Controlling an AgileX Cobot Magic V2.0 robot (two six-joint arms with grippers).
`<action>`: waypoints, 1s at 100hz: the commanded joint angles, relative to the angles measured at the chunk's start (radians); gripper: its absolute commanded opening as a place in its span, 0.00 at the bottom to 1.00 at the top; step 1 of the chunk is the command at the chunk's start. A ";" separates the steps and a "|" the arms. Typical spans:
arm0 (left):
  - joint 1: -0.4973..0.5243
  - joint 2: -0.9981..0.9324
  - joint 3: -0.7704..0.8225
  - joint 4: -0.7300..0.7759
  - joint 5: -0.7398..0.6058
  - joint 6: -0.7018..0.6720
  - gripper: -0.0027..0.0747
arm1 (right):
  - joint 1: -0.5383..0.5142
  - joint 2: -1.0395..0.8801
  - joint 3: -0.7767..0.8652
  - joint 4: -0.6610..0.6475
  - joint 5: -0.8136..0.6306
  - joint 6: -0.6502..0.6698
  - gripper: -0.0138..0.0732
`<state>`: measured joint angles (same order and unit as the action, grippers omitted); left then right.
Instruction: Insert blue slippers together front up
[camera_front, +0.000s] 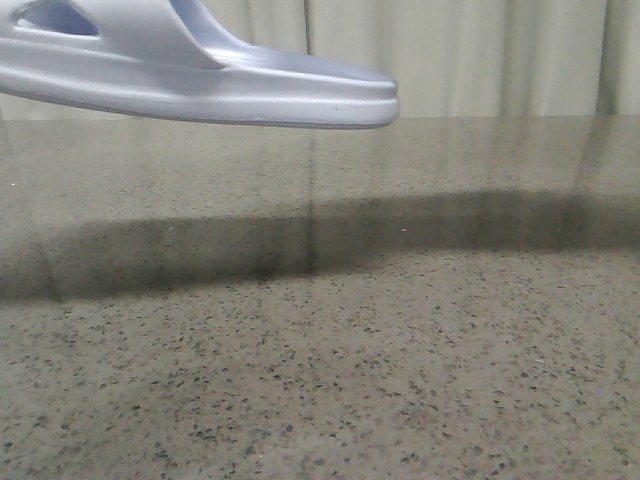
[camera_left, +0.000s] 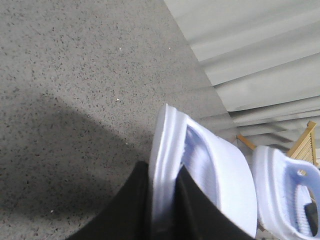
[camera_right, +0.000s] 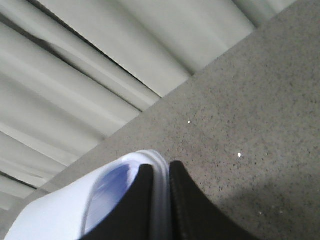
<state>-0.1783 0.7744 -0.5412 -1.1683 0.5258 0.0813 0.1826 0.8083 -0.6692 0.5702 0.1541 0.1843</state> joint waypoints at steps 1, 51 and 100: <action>0.005 -0.003 -0.029 -0.065 -0.010 0.001 0.06 | 0.007 -0.011 -0.034 -0.007 -0.026 -0.006 0.04; 0.005 -0.003 -0.029 -0.240 0.103 0.106 0.06 | 0.198 0.068 -0.032 -0.007 -0.109 -0.022 0.04; 0.005 -0.003 -0.029 -0.571 0.240 0.233 0.06 | 0.240 0.086 -0.032 -0.007 -0.187 -0.022 0.04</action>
<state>-0.1706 0.7744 -0.5395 -1.5826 0.6694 0.2802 0.4144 0.8971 -0.6692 0.5650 0.0354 0.1721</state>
